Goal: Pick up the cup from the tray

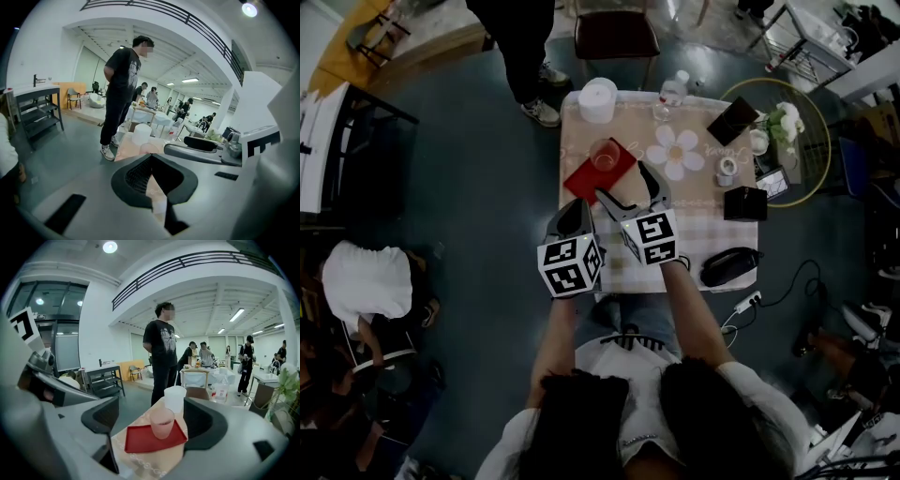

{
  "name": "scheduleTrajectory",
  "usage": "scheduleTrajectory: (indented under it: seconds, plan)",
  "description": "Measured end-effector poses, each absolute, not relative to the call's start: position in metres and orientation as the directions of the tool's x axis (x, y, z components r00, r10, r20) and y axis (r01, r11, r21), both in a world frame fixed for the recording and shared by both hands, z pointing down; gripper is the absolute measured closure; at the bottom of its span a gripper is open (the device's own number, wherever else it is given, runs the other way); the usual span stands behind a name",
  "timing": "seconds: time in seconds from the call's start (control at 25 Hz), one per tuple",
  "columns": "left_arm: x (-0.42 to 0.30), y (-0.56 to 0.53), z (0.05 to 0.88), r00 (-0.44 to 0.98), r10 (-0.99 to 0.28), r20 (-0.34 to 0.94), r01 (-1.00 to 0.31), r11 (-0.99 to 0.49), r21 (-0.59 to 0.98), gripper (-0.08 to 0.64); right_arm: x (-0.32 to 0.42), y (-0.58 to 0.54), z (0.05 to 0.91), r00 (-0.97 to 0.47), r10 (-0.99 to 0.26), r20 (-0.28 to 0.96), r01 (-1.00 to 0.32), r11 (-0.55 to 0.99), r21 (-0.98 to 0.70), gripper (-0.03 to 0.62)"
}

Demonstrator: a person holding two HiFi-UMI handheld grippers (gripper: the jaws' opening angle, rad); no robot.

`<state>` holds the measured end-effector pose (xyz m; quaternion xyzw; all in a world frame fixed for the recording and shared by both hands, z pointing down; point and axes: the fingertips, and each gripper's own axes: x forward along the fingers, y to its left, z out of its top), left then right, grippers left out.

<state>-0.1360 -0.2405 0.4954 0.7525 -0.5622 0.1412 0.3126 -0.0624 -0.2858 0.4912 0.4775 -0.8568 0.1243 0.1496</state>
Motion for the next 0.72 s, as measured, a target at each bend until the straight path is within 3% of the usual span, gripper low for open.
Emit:
scheduleTrajectory:
  seconds: [0.72]
  plan:
    - [-0.138, -0.293, 0.564, 0.231, -0.713, 0.662, -0.959, -0.053, 0.278, 0.551, -0.083, -0.358, 0.583, -0.547, -0.710, 0.444, -0.818, 0.567, -0.101, 0.161]
